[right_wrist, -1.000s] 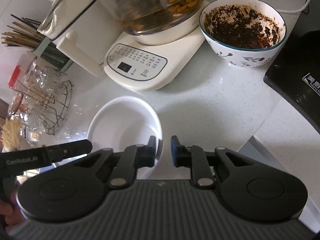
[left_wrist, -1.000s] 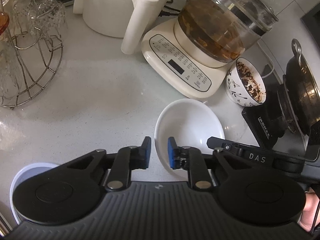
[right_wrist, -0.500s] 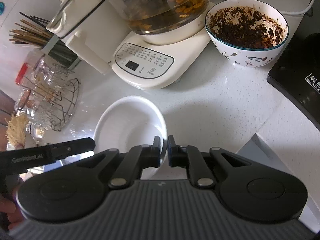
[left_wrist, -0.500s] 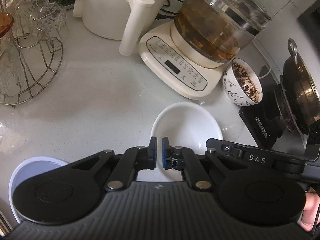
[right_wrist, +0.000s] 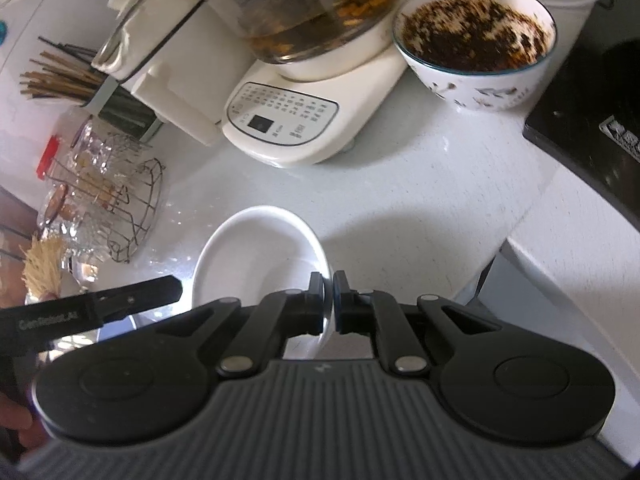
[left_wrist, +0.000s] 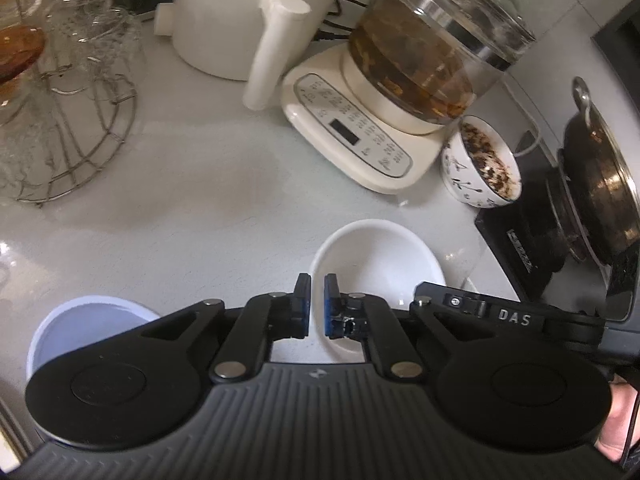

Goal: Organize plates and bowls
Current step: 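Lift the white ceramic bowl with both grippers and carry it toward the plastic bowls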

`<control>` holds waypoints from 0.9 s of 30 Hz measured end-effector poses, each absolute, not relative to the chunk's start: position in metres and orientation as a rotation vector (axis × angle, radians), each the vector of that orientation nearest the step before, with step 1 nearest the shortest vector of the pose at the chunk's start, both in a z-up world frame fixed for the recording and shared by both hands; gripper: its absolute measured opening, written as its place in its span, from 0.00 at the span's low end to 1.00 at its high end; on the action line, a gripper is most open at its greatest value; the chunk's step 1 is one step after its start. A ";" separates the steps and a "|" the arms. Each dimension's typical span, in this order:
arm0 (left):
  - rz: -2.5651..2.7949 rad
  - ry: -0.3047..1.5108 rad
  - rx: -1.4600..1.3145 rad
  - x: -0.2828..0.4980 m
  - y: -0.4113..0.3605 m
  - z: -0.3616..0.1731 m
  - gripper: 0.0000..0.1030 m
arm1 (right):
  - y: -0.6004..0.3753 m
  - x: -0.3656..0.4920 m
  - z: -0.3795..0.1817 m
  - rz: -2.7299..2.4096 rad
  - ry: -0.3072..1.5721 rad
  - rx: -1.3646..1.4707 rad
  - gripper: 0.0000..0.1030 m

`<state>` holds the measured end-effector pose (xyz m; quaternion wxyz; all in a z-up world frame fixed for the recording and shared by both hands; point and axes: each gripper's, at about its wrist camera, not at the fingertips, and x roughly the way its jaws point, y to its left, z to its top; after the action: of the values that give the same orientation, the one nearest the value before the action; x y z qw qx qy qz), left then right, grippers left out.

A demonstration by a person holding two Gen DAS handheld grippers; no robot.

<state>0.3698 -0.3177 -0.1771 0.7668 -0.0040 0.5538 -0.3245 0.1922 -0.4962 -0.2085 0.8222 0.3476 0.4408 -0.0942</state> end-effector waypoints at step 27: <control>-0.711 1.340 -0.004 0.382 -0.343 -0.211 0.20 | -0.507 0.192 -0.214 -0.194 0.947 0.771 0.07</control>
<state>0.3821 -0.3430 -0.2107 0.7259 -0.0020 0.6075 -0.3224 0.1918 -0.5068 -0.2144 0.8150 0.3612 0.4440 -0.0908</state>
